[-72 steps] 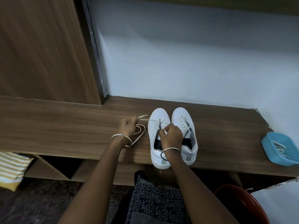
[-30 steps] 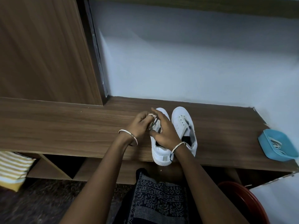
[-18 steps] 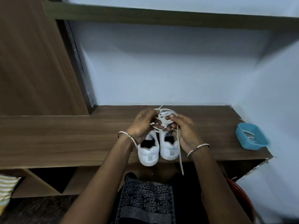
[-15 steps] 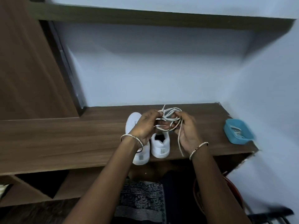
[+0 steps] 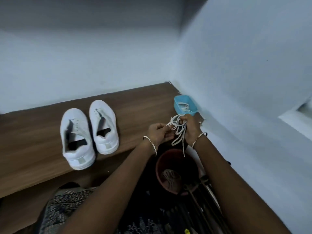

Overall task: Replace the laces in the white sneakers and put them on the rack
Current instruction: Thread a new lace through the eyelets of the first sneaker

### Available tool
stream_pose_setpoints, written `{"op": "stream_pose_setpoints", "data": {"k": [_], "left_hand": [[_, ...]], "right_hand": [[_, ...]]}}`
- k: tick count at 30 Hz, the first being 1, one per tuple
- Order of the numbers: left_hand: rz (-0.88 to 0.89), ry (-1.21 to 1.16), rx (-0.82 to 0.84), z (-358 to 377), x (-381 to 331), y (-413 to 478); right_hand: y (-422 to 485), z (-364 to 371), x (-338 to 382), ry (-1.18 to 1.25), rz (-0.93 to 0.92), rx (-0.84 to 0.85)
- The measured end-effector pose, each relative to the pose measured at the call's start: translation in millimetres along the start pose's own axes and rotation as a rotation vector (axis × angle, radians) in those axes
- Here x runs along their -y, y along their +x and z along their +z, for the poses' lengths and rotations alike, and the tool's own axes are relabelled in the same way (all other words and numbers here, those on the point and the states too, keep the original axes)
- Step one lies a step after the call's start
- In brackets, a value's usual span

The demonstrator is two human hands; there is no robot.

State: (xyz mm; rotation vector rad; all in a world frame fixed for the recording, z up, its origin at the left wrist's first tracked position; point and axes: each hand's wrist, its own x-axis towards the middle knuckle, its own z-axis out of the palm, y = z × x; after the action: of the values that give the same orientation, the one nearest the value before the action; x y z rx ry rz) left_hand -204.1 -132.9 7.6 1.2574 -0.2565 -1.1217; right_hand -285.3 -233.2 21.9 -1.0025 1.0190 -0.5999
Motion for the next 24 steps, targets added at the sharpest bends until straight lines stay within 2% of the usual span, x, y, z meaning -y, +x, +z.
{"op": "stream_pose_setpoints", "data": {"k": [3,6,9,14,18,24], "left_hand": [[-0.088,0.112,0.002,12,32,20],[-0.178,0.348,0.032,16,64,38],[-0.234,0.586,0.062,13,83,50],[-0.209,0.744,0.035,1,86,67],[-0.122,0.713,0.011,-1,75,80],[0.185,0.606,-0.088,16,27,108]], "right_hand": [[22,-38,-28,-0.069,0.071,-0.129],[37,-65,-55,-0.146,0.133,-0.172],[35,-79,-66,-0.396,0.167,-0.200],[46,-101,-86,-0.837,0.242,-0.154],[52,-100,-76,-0.870,0.078,-0.311],[66,-86,-15,-0.627,-0.339,-0.594]]}}
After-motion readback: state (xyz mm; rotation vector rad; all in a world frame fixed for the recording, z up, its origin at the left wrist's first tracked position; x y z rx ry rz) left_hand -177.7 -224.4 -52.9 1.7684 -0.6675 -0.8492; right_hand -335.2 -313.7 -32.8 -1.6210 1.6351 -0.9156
